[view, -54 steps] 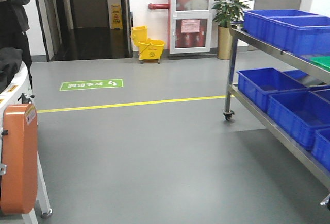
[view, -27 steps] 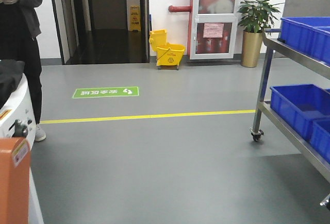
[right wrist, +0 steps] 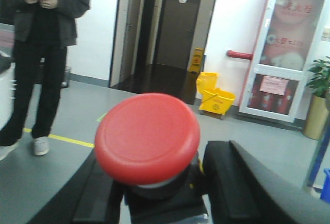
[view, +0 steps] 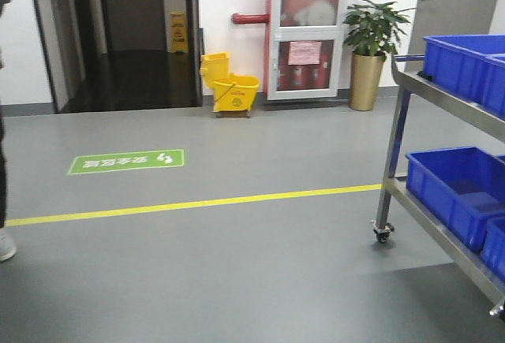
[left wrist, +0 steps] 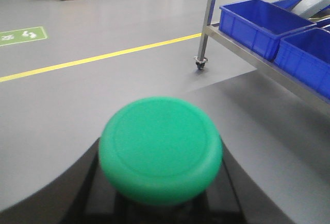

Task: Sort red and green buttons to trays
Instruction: 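Drive the base to the counter holding both buttons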

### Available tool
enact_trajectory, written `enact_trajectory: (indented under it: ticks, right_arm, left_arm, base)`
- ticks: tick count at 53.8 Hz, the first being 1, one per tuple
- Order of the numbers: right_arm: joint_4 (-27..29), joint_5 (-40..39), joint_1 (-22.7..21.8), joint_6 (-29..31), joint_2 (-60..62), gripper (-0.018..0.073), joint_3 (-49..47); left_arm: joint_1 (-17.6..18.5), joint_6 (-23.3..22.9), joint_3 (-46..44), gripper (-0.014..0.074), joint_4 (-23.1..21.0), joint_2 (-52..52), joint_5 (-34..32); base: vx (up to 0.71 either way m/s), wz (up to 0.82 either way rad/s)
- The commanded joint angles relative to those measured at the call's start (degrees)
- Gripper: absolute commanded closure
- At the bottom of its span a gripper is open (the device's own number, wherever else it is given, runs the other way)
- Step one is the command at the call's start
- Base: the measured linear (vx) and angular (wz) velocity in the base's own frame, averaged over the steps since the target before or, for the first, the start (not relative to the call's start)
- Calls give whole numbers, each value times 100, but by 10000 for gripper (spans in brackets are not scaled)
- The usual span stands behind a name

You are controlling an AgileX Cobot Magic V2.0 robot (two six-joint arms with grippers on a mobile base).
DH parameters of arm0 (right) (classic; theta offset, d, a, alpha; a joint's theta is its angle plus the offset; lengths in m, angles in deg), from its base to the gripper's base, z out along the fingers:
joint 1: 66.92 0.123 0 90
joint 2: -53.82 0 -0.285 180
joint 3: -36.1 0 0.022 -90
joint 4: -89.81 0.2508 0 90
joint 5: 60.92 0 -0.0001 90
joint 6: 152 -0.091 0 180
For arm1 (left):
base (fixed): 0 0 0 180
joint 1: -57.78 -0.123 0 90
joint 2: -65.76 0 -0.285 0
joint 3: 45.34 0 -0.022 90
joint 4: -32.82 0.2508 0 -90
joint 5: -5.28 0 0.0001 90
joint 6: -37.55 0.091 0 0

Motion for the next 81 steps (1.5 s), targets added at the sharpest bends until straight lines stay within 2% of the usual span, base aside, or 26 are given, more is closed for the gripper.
enact_trajectory:
  ticks: [1,43,81]
  right_arm:
    - [-56,161,-32,-10,-64,570,-191]
    - [-56,154,-32,-10,-64,570,-191]
    - [-56,154,-32,-10,-64,570,-191]
  left_arm:
    - [23,-20,-194,596,32,20,-462]
    - [23,-20,-194,596,32,20,-457]
    - [23,-20,-194,596,32,20,-457]
  base:
    - [58,-28]
    - [51,-37]
    - [32,-73]
